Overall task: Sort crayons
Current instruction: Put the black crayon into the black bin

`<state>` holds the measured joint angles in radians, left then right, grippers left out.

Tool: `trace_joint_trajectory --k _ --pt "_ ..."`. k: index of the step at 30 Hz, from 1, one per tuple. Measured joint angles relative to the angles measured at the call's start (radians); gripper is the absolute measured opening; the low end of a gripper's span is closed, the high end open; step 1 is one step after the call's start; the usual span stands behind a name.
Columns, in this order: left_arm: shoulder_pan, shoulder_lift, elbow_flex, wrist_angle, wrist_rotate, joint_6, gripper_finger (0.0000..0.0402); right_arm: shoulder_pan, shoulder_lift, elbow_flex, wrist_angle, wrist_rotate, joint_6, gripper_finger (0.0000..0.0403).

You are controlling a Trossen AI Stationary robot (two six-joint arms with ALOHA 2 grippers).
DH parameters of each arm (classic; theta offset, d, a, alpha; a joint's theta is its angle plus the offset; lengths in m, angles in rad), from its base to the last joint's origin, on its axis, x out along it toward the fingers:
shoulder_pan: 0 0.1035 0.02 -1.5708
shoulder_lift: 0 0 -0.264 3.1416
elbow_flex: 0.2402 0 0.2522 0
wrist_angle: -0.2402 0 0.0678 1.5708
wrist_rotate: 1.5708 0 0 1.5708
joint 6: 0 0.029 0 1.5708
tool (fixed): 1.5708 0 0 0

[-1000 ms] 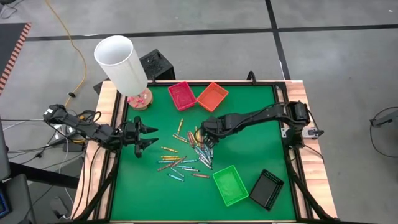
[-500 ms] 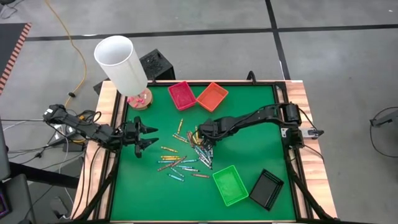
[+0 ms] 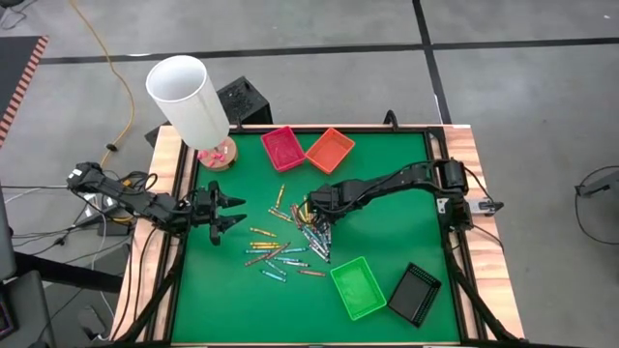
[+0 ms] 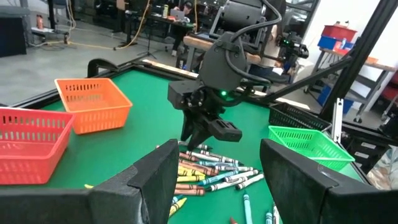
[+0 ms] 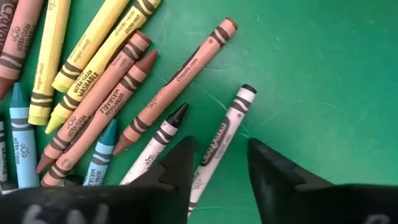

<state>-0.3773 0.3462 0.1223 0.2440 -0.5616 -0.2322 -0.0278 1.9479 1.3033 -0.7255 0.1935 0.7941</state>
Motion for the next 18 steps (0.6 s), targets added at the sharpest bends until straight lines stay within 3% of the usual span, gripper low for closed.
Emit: trace_joint_trajectory --k 7,18 --pt "0.0 0.0 0.0 0.0 0.0 0.0 0.0215 0.001 0.001 -0.001 0.001 0.01 -0.005 0.0072" --pt "0.0 0.0 0.0 0.0 0.001 0.0 0.0215 0.001 -0.006 -0.003 -0.002 0.014 0.009 0.0022"
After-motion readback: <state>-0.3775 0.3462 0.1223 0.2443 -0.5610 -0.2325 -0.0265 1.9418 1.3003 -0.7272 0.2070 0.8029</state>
